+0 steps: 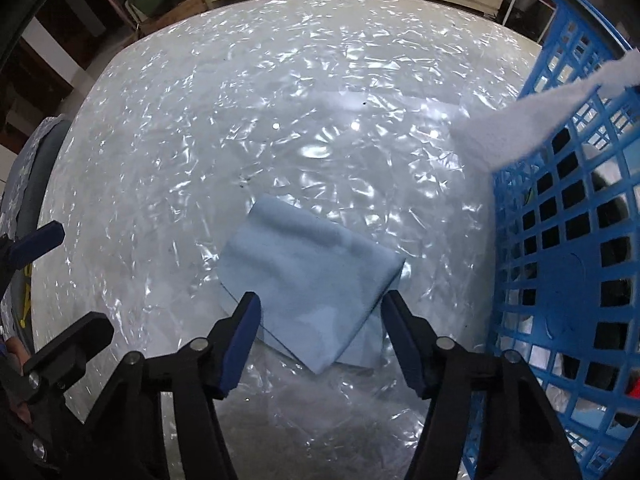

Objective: Organize soft objects
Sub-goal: 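Move the right gripper down to the light blue cloth on the table, then grasp the light blue cloth edge with the right gripper and lift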

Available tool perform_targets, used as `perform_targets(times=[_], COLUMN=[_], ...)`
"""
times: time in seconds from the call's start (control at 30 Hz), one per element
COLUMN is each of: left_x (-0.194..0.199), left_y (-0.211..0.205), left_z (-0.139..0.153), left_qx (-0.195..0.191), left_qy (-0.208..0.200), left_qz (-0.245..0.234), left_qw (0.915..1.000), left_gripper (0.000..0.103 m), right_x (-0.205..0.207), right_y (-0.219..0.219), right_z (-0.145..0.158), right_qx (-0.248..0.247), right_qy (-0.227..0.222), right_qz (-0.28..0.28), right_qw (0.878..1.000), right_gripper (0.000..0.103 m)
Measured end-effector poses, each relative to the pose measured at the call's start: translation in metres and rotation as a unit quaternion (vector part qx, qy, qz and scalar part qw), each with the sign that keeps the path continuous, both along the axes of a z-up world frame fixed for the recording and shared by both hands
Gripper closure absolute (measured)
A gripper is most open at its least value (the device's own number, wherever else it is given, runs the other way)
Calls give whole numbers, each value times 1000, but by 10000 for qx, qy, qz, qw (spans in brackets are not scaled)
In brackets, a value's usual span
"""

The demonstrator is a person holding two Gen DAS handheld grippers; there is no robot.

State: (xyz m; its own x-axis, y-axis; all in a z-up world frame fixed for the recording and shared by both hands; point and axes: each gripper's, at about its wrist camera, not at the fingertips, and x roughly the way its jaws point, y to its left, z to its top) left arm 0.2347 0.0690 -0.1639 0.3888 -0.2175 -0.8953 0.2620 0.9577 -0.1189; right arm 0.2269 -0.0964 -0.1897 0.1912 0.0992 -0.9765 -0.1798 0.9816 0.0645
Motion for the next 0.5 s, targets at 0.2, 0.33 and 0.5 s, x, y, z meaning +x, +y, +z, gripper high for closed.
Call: perform_targets(times=[0.2, 0.33, 0.5], left_x=[-1, -2, -6], left_y=[3, 5, 5], left_z=[-1, -1, 1], left_qx=[-72, -68, -96], left_qy=[-6, -9, -41], left_qz=[33, 52, 47], left_qw=[10000, 10000, 9999], left_gripper=[0, 0, 0], right_x=[2, 0, -6], right_y=[-10, -14, -15], right_z=[0, 1, 3], right_qx=[-30, -117, -171], right_qy=[-42, -74, -149], right_qz=[-104, -162, -128], right_qw=[9999, 9998, 9997], right_gripper=[60, 74, 83])
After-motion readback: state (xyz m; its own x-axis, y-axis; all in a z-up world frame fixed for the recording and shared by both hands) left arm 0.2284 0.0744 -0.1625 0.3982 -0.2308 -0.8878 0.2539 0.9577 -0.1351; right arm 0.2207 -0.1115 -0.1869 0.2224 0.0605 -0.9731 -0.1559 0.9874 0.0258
